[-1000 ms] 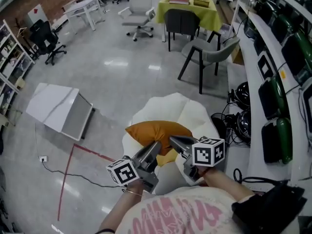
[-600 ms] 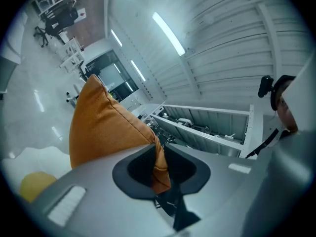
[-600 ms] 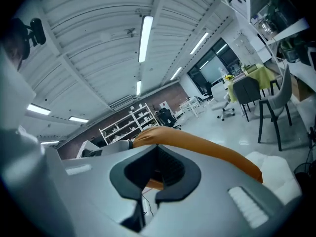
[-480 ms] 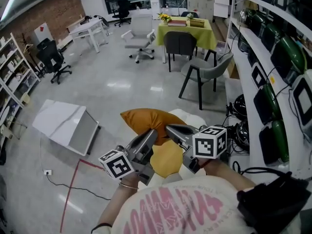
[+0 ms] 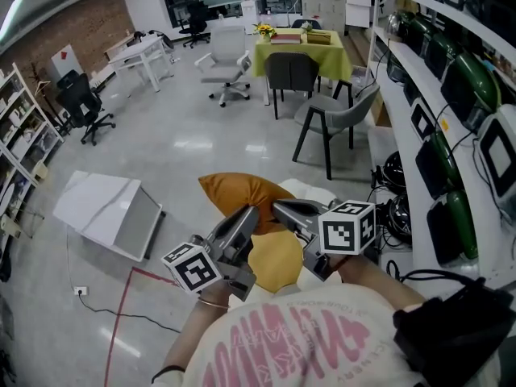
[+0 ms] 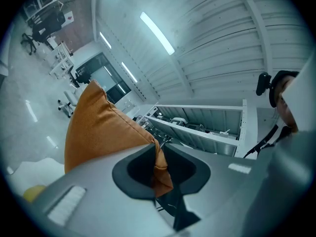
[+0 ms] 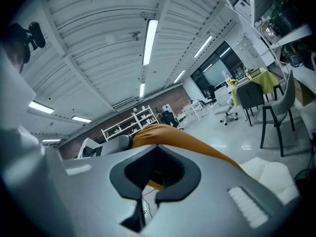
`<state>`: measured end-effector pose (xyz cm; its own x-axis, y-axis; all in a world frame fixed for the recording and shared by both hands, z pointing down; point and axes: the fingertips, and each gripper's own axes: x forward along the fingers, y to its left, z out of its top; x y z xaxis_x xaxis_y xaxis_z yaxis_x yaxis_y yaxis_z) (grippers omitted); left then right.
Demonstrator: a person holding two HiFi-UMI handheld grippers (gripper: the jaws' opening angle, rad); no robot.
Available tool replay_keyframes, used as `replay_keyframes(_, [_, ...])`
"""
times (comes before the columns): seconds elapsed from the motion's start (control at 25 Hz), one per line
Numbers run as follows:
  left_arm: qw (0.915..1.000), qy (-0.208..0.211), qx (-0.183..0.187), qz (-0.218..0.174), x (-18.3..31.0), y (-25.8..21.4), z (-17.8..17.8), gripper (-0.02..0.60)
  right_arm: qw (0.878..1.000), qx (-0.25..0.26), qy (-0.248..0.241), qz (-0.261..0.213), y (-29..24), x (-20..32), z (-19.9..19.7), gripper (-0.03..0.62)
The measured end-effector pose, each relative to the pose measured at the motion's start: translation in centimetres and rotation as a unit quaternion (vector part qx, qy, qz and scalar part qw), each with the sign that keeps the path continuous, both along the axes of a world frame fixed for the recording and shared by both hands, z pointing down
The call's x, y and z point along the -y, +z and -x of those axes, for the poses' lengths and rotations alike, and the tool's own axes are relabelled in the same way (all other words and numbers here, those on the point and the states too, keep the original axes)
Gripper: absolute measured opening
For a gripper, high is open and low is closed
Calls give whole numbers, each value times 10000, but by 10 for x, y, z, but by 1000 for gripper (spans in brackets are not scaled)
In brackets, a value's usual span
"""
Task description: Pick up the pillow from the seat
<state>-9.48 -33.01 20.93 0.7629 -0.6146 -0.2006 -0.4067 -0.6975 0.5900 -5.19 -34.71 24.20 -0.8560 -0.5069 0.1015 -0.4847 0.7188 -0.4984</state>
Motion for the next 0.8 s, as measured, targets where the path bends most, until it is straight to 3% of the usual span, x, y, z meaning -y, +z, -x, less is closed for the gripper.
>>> replay_keyframes(0.8, [10000, 1, -35, -7, -5, 3, -3, 72, 10000, 2, -69, -25, 4, -5, -2, 2])
